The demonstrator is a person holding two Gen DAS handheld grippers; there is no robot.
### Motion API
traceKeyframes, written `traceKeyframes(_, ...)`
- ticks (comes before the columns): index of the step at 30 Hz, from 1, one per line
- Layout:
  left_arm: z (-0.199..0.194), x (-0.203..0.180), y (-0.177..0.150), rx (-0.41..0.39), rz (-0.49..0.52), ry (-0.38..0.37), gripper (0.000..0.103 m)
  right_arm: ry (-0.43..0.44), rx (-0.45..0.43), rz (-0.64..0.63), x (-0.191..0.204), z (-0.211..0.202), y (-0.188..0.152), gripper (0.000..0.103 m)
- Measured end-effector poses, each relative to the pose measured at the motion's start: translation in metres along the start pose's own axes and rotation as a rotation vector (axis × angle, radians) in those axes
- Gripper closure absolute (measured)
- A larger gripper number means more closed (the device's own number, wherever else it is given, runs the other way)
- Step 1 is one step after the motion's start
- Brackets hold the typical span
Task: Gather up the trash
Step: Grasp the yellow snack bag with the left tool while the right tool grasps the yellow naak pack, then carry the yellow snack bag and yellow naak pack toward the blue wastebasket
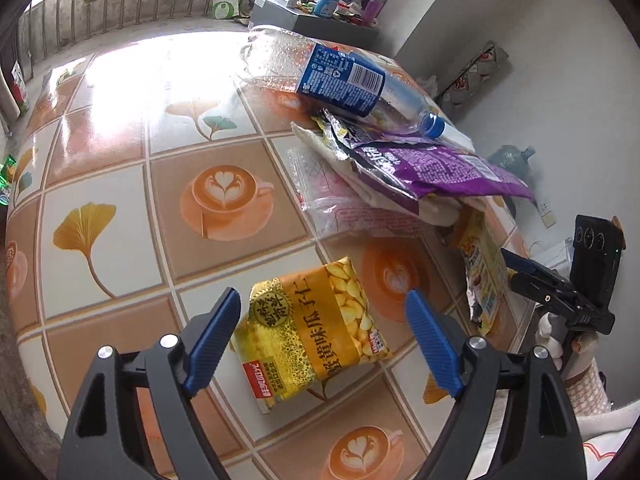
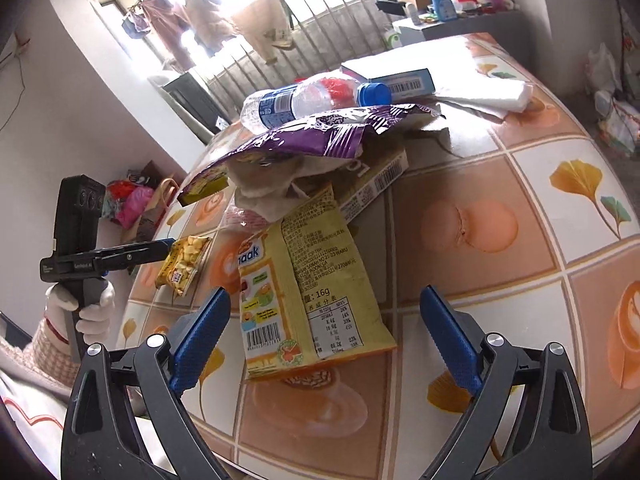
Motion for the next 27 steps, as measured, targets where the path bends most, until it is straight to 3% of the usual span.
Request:
traceKeyframes(5, 0.01, -0.004, -0.008, 0.008, 0.043, 0.067, 0.021, -0.049, 0.001, -0.042, 0.002, 0.005, 0.0, 0.02)
traceKeyframes(10, 0.014, -0.013, -0.017, 0.01, 0.163, 0.168, 0.021, -0.122, 0.009, -0.099, 0.004, 0.01, 0.0, 0.03)
traceKeyframes(15, 0.018, -0.024, -0.025, 0.009, 0.219, 0.199, 0.021, -0.176, 0.018, -0.128, 0.0, 0.008, -0.003, 0.047)
traceKeyframes(21, 0.019, -0.03, -0.023, -0.001, 0.229, 0.195, 0.029, -0.2, 0.019, -0.113, -0.005, 0.007, -0.004, 0.068)
traceKeyframes(27, 0.011, -0.031, -0.018, -0.023, 0.222, 0.179, 0.055, -0.153, 0.018, -0.042, -0.009, 0.001, -0.006, 0.082)
Point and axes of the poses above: each gripper's, at about its wrist camera, not at the fingertips, and z roughly the way its jaws point, x to its left, y to its top, the point moved 9 cm from there along z, roughly the way its jaws point, and after that the axes turned 1 degree about -x, right-handed, at the moved point
